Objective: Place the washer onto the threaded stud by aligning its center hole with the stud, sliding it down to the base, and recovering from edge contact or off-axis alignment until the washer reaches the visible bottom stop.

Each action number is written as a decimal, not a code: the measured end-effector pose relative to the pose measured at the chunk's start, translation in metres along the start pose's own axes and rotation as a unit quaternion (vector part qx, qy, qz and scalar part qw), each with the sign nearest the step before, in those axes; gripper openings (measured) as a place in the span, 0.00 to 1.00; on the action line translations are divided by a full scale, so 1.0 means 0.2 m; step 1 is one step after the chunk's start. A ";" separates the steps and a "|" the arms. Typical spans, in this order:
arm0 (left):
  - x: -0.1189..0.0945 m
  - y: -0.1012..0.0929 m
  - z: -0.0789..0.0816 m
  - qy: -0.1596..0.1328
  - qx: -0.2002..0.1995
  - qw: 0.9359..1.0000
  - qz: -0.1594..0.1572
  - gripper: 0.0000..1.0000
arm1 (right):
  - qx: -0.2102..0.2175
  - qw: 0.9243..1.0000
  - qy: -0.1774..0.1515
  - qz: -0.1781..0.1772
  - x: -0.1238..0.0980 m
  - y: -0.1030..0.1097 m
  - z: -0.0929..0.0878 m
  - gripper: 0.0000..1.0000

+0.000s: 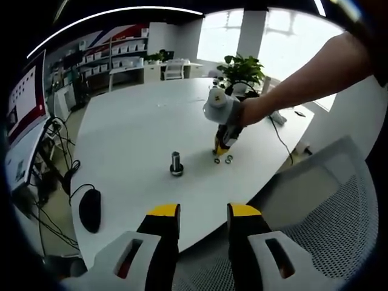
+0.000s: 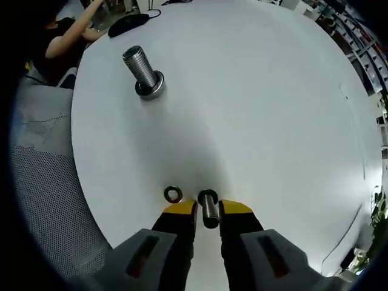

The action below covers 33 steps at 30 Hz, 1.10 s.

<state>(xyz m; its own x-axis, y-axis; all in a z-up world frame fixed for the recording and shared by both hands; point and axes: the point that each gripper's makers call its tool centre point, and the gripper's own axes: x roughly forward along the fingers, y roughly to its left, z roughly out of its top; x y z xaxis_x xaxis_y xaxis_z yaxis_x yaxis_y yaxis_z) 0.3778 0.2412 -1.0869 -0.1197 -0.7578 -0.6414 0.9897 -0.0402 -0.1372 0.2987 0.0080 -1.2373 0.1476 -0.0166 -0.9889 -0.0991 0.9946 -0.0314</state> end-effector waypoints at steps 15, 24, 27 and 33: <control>0.00 -0.02 0.01 -0.004 0.000 1.000 -0.010 0.29 | 0.021 1.000 -0.014 -0.017 -0.16 0.02 -0.10 0.27; 0.00 -0.02 0.01 -0.007 0.001 1.000 -0.011 0.29 | 0.033 0.999 -0.027 -0.020 -0.20 0.05 -0.20 0.26; 0.00 -0.02 0.01 -0.006 0.001 1.000 -0.013 0.29 | 0.037 0.999 -0.032 -0.016 -0.19 0.05 -0.19 0.26; 0.00 -0.03 0.01 -0.005 0.005 1.000 -0.017 0.29 | 0.042 0.998 -0.035 -0.010 -0.19 0.07 -0.22 0.26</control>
<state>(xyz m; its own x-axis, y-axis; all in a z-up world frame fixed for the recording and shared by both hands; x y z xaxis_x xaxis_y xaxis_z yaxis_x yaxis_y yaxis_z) 0.3726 0.2391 -1.0845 -0.1531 -0.7621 -0.6291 0.9857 -0.0723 -0.1523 0.2478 0.0175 -1.2075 0.2175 -0.0315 -0.9756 -0.0129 0.9993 -0.0351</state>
